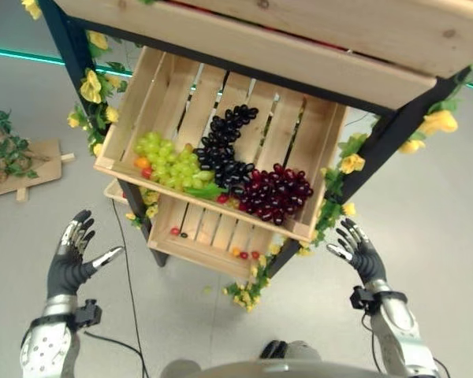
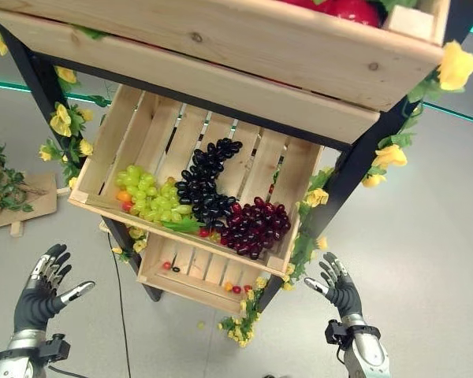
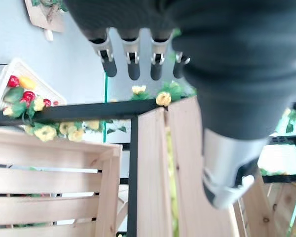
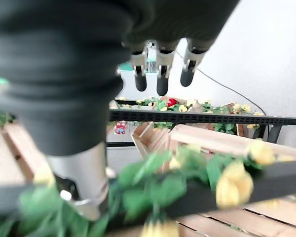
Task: Pick up the fruits from the basket on one side to the basket on the other side
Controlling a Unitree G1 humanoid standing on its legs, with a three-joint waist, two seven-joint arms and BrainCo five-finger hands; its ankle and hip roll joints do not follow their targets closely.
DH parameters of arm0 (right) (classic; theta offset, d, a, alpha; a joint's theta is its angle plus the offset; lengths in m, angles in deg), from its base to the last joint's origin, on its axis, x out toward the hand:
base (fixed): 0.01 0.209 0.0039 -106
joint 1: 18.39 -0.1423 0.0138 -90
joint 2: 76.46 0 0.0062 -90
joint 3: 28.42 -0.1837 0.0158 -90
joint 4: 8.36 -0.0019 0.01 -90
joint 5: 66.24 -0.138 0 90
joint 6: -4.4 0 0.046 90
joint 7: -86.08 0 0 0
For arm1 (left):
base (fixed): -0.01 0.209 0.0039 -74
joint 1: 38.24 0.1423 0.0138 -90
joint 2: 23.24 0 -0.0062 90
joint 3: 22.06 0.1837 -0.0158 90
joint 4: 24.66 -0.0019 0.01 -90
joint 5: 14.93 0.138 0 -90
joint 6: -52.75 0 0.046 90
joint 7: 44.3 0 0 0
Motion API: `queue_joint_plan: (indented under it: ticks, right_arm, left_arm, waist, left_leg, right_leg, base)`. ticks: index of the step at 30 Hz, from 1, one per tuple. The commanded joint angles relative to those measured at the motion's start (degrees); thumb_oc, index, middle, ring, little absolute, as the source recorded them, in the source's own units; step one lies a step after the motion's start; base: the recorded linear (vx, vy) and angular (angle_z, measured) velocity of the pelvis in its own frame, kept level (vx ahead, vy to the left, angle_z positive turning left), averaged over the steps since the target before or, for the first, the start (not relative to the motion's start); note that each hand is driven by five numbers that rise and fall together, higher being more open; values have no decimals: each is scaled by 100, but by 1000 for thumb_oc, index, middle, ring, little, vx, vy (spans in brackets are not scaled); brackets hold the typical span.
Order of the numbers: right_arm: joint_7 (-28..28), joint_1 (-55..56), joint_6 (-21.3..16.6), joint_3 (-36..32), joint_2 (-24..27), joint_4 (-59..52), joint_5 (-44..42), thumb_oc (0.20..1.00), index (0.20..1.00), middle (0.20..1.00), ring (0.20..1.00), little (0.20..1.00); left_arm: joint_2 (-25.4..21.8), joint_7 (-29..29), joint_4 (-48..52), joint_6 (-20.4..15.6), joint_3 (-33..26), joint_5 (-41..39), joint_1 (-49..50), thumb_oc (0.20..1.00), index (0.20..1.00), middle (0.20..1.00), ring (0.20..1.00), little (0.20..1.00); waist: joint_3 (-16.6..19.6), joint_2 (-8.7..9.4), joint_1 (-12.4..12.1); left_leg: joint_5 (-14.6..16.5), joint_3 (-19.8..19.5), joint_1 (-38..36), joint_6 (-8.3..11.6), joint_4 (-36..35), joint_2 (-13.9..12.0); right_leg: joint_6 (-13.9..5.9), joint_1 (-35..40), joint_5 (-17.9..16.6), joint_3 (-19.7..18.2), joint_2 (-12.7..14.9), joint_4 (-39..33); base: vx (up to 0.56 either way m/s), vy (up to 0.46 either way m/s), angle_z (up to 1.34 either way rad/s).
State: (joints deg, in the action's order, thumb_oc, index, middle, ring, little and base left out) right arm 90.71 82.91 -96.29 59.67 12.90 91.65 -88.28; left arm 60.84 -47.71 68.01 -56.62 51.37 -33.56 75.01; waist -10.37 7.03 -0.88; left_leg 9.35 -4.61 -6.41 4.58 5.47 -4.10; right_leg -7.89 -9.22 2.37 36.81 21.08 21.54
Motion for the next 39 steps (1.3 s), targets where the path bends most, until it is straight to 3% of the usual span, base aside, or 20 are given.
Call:
queue_joint_plan:
  ticks: [1,2,5,9,11,12,15,16,17,18,20,22,23,24,26,27,28,31,35,39]
  right_arm:
    - [35,-239,-215,-276,196,-209,-8,1000,1000,1000,1000,1000]
    - [14,-237,-210,-282,206,-202,15,1000,1000,1000,1000,1000]
    - [-115,-223,-229,-300,335,-189,49,1000,1000,1000,1000,1000]
    - [-180,-85,-205,-302,332,-244,22,1000,1000,1000,1000,1000]
    - [-189,-12,-184,-273,294,-240,50,1000,1000,1000,1000,1000]
    - [-208,-22,-160,-251,268,-217,110,1000,1000,1000,1000,1000]
    - [-173,36,-152,-258,223,-110,100,1000,1000,1000,1000,1000]
    - [-144,168,-158,-233,287,-115,127,1000,1000,1000,1000,1000]
    - [-144,169,-159,-232,286,-115,125,1000,1000,1000,1000,1000]
    - [-146,214,-172,-209,337,-88,180,1000,1000,1000,1000,1000]
    - [-193,186,-169,-180,321,-48,242,1000,1000,1000,1000,1000]
    - [-215,177,-160,-182,339,-80,300,1000,1000,1000,1000,1000]
    - [-260,130,-135,-173,356,-18,396,1000,1000,1000,1000,1000]
    - [-260,131,-135,-174,355,-18,396,1000,1000,1000,1000,1000]
    - [-242,136,-111,-181,396,-78,419,1000,1000,1000,1000,1000]
    - [-189,70,-61,-176,451,-82,406,1000,1000,1000,1000,1000]
    - [-189,68,-62,-178,453,-81,406,1000,1000,1000,1000,1000]
    - [-114,204,-56,-341,549,-219,400,1000,1000,1000,1000,1000]
    - [-133,257,-103,-493,625,-266,346,1000,1000,1000,1000,1000]
    - [-178,243,-140,-647,719,-251,364,1000,1000,1000,1000,1000]
  left_arm:
    - [-19,-26,506,-294,-8,287,-38,1000,1000,1000,1000,1000]
    - [-9,10,460,-285,23,326,-79,1000,1000,1000,1000,1000]
    - [9,77,435,-238,242,318,-192,1000,1000,1000,1000,1000]
    - [0,142,485,-189,342,389,-140,1000,1000,1000,1000,1000]
    - [-49,201,484,-160,385,533,-130,1000,1000,1000,1000,1000]
    - [-1,378,406,-128,446,697,-214,1000,1000,1000,1000,1000]
    - [35,397,357,-124,400,705,-167,1000,1000,1000,1000,1000]
    - [74,418,257,-188,391,647,-83,1000,1000,1000,1000,1000]
    - [73,420,251,-194,392,648,-84,1000,1000,1000,1000,1000]
    - [67,427,168,-201,410,626,-31,1000,1000,1000,1000,1000]
    - [50,494,177,-216,399,714,-33,1000,1000,1000,1000,1000]
    - [54,516,170,-216,393,731,-34,1000,1000,1000,1000,1000]
    - [64,584,112,-233,385,744,-74,1000,1000,1000,1000,1000]
    - [63,585,111,-233,386,745,-74,1000,1000,1000,1000,1000]
    - [83,631,57,-233,396,752,-112,1000,1000,1000,1000,1000]
    - [129,653,40,-222,386,738,-136,1000,1000,1000,1000,1000]
    - [131,653,40,-222,387,738,-138,1000,1000,1000,1000,1000]
    - [287,644,-30,-212,398,661,-165,1000,1000,1000,1000,1000]
    - [316,626,-157,-212,576,717,-265,1000,1000,1000,1000,1000]
    - [357,619,-204,-189,695,679,-387,1000,1000,1000,1000,1000]
  waist:
    - [132,-238,-117]
    - [127,-230,-81]
    - [93,-187,4]
    - [5,-153,69]
    - [-69,-56,122]
    - [-294,-121,191]
    - [-292,-55,264]
    - [-141,-152,336]
    - [-133,-127,341]
    - [-30,-302,329]
    - [106,-449,226]
    - [156,-527,184]
    - [264,-584,116]
    - [264,-578,120]
    - [336,-504,62]
    - [365,-475,-125]
    - [359,-481,-129]
    - [422,-356,-96]
    - [514,-362,-19]
    - [529,-400,168]
  left_leg:
    - [309,130,-776,-325,-472,114]
    - [321,140,-765,-328,-403,130]
    - [693,238,-493,-306,763,224]
    - [988,414,-627,-361,1246,254]
    - [1100,606,-791,-457,1300,389]
    - [924,1027,-764,-479,1252,471]
    - [694,1176,-418,-520,1356,582]
    - [582,1151,-402,-659,979,798]
    - [537,1148,-401,-667,939,830]
    - [339,1211,-391,-681,547,802]
    - [25,1313,-357,-552,81,677]
    - [-81,1338,-357,-515,-85,619]
    - [-208,1394,-343,-407,-294,521]
    - [-222,1389,-349,-408,-310,528]
    - [-255,1494,-292,-363,-405,507]
    - [-211,1656,-297,-302,-500,398]
    - [-209,1659,-306,-299,-503,392]
    - [-371,1757,-175,-244,-437,400]
    - [-466,1771,-61,-152,-445,294]
    - [-522,1719,-19,-129,-450,222]
  right_leg:
    - [-506,-457,-1345,-29,128,-257]
    - [-501,-429,-1376,-41,139,-274]
    - [-287,-147,-1006,-154,84,-384]
    - [-300,-22,-1124,-353,84,-264]
    - [-549,-158,-1708,-496,102,-110]
    - [-711,-672,-2360,-69,-124,525]
    - [-711,-950,-2788,-376,-307,117]
    - [-711,-722,-2531,-689,-152,-562]
    - [-711,-725,-2567,-694,-132,-599]
    - [-711,-543,-2601,-885,208,-931]
    - [-711,-239,-3064,-840,798,-1458]
    - [-711,-32,-3039,-733,948,-1639]
    - [-711,245,-3101,-719,1201,-1957]
    - [-711,254,-3111,-710,1205,-1971]
    - [-711,423,-2978,-720,1174,-2022]
    - [-711,541,-2544,-402,908,-1843]
    - [-711,543,-2536,-405,903,-1836]
    - [-711,678,-2493,-430,831,-1987]
    - [-711,862,-2111,-436,693,-2089]
    - [-711,814,-1969,-439,710,-1908]
  base:
    - [5,15,17]
    - [27,15,19]
    - [43,25,18]
    - [44,98,10]
    - [-249,249,-46]
    - [-563,305,-59]
    - [-361,138,-118]
    - [-254,153,-99]
    - [-268,171,-65]
    - [-245,-22,-36]
    - [-282,-116,-21]
    - [-165,-110,-5]
    - [-114,-103,-12]
    - [-204,-208,-35]
    - [-106,-160,-57]
    - [-38,-108,-46]
    - [-94,-239,-62]
    - [-53,-193,-80]
    - [-61,-185,2]
    - [-46,-76,-9]
